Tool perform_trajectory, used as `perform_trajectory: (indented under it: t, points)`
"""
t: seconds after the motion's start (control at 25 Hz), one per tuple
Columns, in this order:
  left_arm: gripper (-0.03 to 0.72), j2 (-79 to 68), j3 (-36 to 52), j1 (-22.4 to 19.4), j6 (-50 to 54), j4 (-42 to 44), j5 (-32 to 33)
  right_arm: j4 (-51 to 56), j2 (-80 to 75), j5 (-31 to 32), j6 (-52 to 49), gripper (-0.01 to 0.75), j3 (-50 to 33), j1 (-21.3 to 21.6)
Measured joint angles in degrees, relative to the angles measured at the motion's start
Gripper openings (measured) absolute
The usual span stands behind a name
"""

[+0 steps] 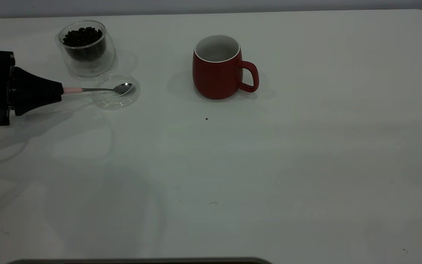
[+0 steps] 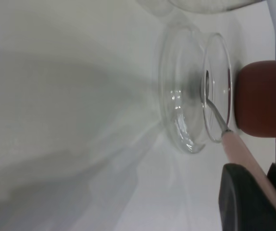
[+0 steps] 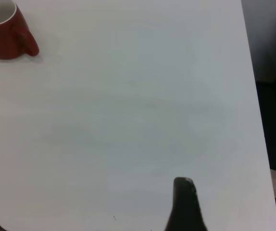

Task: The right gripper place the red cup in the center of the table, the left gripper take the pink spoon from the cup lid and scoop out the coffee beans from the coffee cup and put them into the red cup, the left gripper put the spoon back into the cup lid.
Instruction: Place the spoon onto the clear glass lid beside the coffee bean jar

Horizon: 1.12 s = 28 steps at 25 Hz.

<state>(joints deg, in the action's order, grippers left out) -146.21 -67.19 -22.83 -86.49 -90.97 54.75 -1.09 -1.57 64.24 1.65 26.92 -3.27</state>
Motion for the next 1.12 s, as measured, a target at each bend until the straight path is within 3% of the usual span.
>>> perform_trajectory:
  t: [0.32, 0.4, 0.64, 0.76, 1.0, 1.12]
  points:
    - [0.142, -0.21, 0.0, 0.0, 0.0, -0.02, -0.04, 0.0, 0.0, 0.0, 0.0, 0.585, 0.0, 0.0]
    - [0.182, -0.21, 0.0, 0.0, 0.06, -0.02, -0.04, 0.0, 0.0, 0.0, 0.0, 0.585, 0.0, 0.0]
    - [0.431, -0.21, 0.0, 0.0, 0.12, -0.08, 0.01, 0.0, 0.0, 0.0, 0.0, 0.585, 0.0, 0.0]
    - [0.509, -0.21, 0.0, 0.0, 0.12, -0.18, 0.25, 0.0, 0.0, 0.0, 0.0, 0.585, 0.0, 0.0]
    - [0.541, -0.16, 0.0, -0.29, 0.12, -0.18, 0.86, 0.0, 0.0, 0.0, 0.0, 0.585, 0.0, 0.0]
    - [0.542, 1.12, 0.0, -2.38, 0.07, -0.12, 0.71, 0.0, 0.0, 0.0, 0.0, 0.585, 0.0, 0.0]
